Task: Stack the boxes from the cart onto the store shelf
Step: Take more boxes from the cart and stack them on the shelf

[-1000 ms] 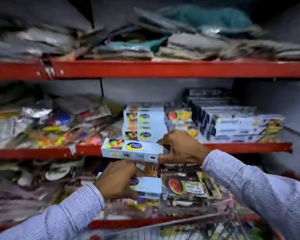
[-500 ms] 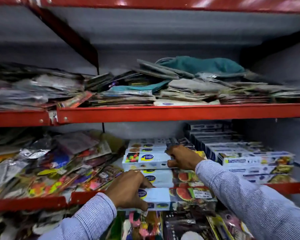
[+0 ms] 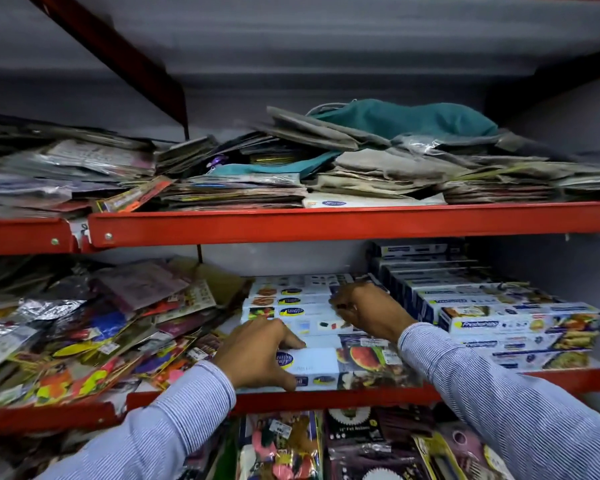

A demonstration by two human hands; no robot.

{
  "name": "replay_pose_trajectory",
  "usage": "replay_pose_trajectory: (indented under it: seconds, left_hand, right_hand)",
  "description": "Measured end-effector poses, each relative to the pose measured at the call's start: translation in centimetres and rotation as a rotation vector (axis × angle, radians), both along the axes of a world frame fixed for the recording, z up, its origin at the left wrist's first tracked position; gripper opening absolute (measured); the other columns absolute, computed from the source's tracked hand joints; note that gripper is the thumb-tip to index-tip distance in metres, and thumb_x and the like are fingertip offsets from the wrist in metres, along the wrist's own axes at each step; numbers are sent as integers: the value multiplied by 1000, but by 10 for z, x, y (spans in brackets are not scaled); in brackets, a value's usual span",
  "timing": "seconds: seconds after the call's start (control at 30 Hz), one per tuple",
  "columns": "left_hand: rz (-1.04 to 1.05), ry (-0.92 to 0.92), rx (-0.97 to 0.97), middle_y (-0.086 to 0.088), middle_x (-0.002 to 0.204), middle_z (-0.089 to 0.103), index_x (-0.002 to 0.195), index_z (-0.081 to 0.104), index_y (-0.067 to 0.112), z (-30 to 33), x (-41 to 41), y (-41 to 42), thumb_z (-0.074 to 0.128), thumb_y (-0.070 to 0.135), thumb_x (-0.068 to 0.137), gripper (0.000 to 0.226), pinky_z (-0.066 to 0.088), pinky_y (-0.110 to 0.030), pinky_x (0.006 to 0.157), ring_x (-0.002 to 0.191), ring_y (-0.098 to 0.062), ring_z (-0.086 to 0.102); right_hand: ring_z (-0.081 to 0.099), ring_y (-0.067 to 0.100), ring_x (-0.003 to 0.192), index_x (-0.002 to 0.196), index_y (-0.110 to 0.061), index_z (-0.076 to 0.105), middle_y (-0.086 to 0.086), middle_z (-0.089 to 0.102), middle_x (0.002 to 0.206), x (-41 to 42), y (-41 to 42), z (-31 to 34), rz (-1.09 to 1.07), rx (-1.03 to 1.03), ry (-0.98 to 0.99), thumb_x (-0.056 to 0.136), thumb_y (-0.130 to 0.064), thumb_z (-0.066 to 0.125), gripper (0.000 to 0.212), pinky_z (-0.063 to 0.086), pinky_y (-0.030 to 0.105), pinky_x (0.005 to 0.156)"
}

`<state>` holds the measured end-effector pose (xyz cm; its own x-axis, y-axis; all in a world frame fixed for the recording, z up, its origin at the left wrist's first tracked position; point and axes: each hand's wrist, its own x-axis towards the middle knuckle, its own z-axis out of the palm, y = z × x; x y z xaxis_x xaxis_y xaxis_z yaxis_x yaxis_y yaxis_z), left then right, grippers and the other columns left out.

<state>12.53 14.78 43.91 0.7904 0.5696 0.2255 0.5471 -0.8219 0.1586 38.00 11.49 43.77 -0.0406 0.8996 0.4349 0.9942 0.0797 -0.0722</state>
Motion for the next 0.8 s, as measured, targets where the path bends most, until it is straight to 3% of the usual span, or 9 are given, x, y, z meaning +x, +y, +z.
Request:
replay_pose_trajectory:
  seconds: [0.13, 0.23, 0.33, 0.4, 0.47, 0.53, 0.6, 0.73, 0.8]
  left_hand:
    - [16, -92, 7, 10, 121, 71, 116, 72, 26, 14, 20, 18, 88, 43, 60, 61, 59, -36, 82, 101, -11, 68]
    - [47, -142, 48, 8, 121, 71, 119, 70, 27, 12, 37, 32, 86, 44, 60, 63, 57, -39, 87, 106, -15, 67]
    - [62, -184, 59, 4, 121, 70, 120, 69, 25, 1, 50, 41, 83, 44, 61, 64, 55, -37, 88, 108, -19, 65]
    - [55, -161, 108, 0, 115, 66, 120, 68, 24, -10, 54, 43, 80, 45, 63, 62, 52, -35, 87, 107, -23, 59]
    - [56, -123, 224, 0, 106, 64, 116, 71, 24, -19, 55, 45, 72, 49, 66, 55, 49, -38, 87, 105, -26, 52]
    - [62, -136, 271, 2, 107, 66, 115, 71, 26, -28, 54, 47, 66, 49, 68, 53, 46, -43, 93, 108, -26, 50]
    - [62, -168, 240, 3, 116, 64, 120, 69, 26, -34, 50, 49, 64, 48, 72, 54, 44, -45, 98, 113, -24, 51]
    - [51, -172, 201, 6, 129, 62, 127, 63, 32, -42, 46, 54, 48, 54, 75, 58, 45, -45, 100, 118, -21, 51]
    - [51, -173, 213, 8, 131, 61, 128, 61, 34, -45, 44, 54, 37, 58, 75, 63, 44, -45, 101, 121, -21, 49]
  right_hand:
    - [71, 13, 95, 104, -21, 74, -6, 76, 112, 2, -16, 9, -2, 66, 94, 91, -33, 56, 26, 57, 28, 84]
    - [69, 16, 70, 94, -26, 68, -2, 77, 87, 0, -32, 9, -7, 64, 95, 92, -50, 47, 32, 58, 35, 66]
    - [68, 21, 89, 118, -23, 60, 1, 73, 104, -1, -42, -2, 14, -17, -8, 92, -57, 45, 46, 57, 39, 73]
    - [63, 29, 108, 125, -21, 54, 6, 67, 123, 1, -45, -13, 8, -47, -53, 93, -48, 49, 42, 55, 43, 85]
    - [60, 31, 115, 130, -21, 51, 7, 63, 132, 2, -44, -24, 23, -41, -11, 95, -31, 51, 36, 52, 37, 89]
    - [62, 30, 110, 130, -25, 50, 7, 63, 130, 1, -44, -33, 24, -14, 16, 97, -22, 48, 33, 49, 32, 84]
    - [62, 29, 111, 130, -30, 47, 5, 62, 132, 1, -42, -40, 17, 21, 28, 97, -20, 46, 35, 53, 37, 87]
    - [66, 21, 97, 133, -33, 49, -1, 65, 126, 7, -36, -44, -6, 25, 39, 94, -9, 48, 45, 50, 27, 77]
    - [67, 21, 97, 133, -32, 49, 0, 66, 127, 10, -34, -43, -18, 29, 16, 93, -8, 48, 46, 54, 30, 77]
